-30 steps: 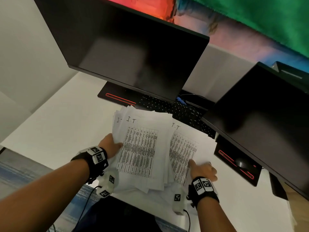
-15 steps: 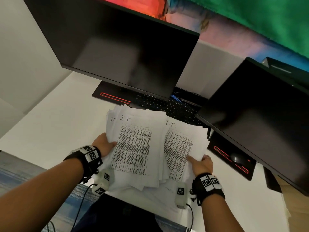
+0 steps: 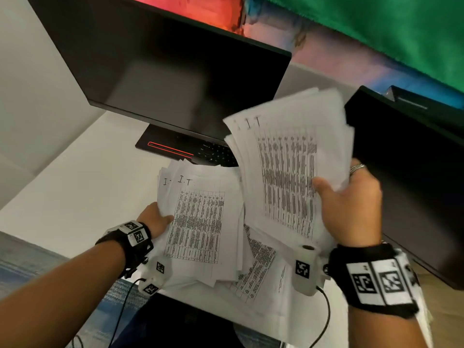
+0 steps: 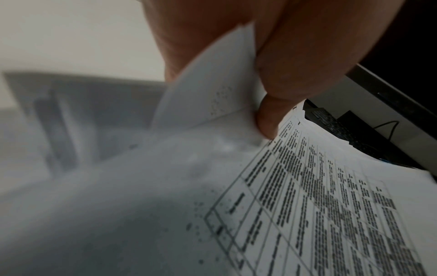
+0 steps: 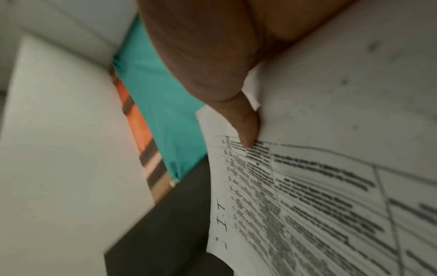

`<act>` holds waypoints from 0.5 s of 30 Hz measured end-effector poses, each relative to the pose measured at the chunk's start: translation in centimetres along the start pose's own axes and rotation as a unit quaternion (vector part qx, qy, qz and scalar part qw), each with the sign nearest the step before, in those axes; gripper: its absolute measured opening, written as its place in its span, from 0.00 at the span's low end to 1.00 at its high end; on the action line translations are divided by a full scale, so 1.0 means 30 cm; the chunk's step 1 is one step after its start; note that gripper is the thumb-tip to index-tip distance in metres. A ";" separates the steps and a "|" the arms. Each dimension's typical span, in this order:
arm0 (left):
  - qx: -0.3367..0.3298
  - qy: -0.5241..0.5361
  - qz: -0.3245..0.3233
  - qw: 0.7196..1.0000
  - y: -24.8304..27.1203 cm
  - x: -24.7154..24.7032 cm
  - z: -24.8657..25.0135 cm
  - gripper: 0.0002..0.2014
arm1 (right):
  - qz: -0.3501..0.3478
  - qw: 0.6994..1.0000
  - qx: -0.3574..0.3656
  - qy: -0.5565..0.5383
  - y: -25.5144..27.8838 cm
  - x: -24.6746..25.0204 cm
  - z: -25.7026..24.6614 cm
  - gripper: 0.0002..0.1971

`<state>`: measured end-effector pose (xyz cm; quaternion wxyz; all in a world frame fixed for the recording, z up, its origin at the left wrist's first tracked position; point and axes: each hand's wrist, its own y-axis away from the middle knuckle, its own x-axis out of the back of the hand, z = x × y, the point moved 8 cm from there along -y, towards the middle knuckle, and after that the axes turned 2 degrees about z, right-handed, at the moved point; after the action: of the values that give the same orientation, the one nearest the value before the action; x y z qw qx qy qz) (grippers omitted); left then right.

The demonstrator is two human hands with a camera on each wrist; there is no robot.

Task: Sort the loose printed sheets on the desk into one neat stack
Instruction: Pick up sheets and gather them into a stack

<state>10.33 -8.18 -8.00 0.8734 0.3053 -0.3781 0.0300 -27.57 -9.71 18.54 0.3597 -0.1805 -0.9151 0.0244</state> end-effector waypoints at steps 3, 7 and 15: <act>-0.006 -0.008 -0.008 1.000 0.004 -0.004 0.011 0.16 | 0.004 0.996 -0.001 -0.087 -0.014 0.060 -0.081 0.15; -0.024 0.003 -0.038 0.999 0.026 -0.013 0.044 0.17 | -0.058 0.974 -0.063 -0.211 -0.016 -0.051 -0.026 0.14; 0.096 0.175 -0.105 0.974 -0.026 -0.007 -0.070 0.31 | -0.185 0.938 -0.262 -0.133 0.049 -0.555 0.412 0.21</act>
<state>11.74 -7.62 -9.64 0.8910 0.4156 -0.1805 0.0275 -24.10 -13.08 -1.68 0.1725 -0.0911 -0.9459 -0.2592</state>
